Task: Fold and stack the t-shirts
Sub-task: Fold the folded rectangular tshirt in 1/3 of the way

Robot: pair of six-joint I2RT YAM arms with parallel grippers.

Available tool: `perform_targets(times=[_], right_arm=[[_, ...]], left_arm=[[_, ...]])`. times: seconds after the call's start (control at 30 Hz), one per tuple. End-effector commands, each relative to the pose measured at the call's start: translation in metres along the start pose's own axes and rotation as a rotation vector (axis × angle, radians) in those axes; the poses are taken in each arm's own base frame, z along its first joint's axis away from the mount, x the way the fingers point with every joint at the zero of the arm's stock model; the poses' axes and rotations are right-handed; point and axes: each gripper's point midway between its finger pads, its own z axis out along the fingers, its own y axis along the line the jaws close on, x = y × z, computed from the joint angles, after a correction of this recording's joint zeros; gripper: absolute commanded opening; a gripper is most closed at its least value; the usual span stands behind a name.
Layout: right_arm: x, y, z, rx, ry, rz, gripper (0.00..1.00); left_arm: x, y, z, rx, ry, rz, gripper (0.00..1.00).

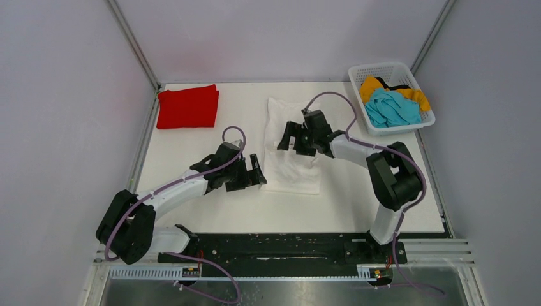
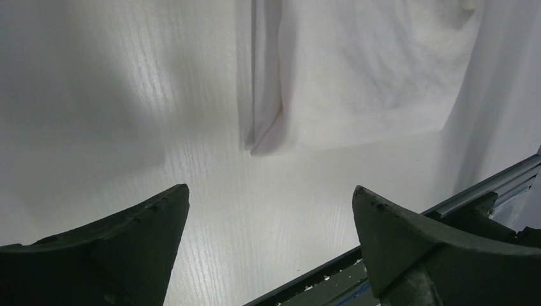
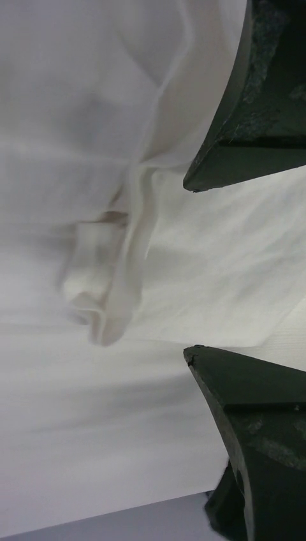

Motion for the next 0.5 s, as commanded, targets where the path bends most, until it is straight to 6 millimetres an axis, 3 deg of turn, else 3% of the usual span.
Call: perform_targets(times=[0.0,0.17,0.23,0.33,0.47], right_arm=[[-0.050,-0.003,0.019,0.092,-0.106,-0.013,0.99],[-0.070,-0.029,0.034,0.165,-0.108,0.063,1.00],[-0.076,-0.029,0.031,0.148,-0.108,0.082,0.99],[-0.088,-0.022,0.013,0.130,-0.144,0.062,1.00],[-0.100,-0.027,-0.030,0.193,-0.230,0.024,0.99]], left_arm=[[-0.007,0.003,-0.001,-0.015,-0.049,-0.018,0.99],[-0.008,0.002,-0.002,-0.010,-0.052,-0.021,0.99],[-0.008,0.001,-0.001,-0.008,-0.051,-0.020,0.99],[-0.007,-0.003,0.005,0.011,-0.032,-0.022,0.99],[-0.002,-0.017,0.016,0.088,-0.002,-0.026,0.89]])
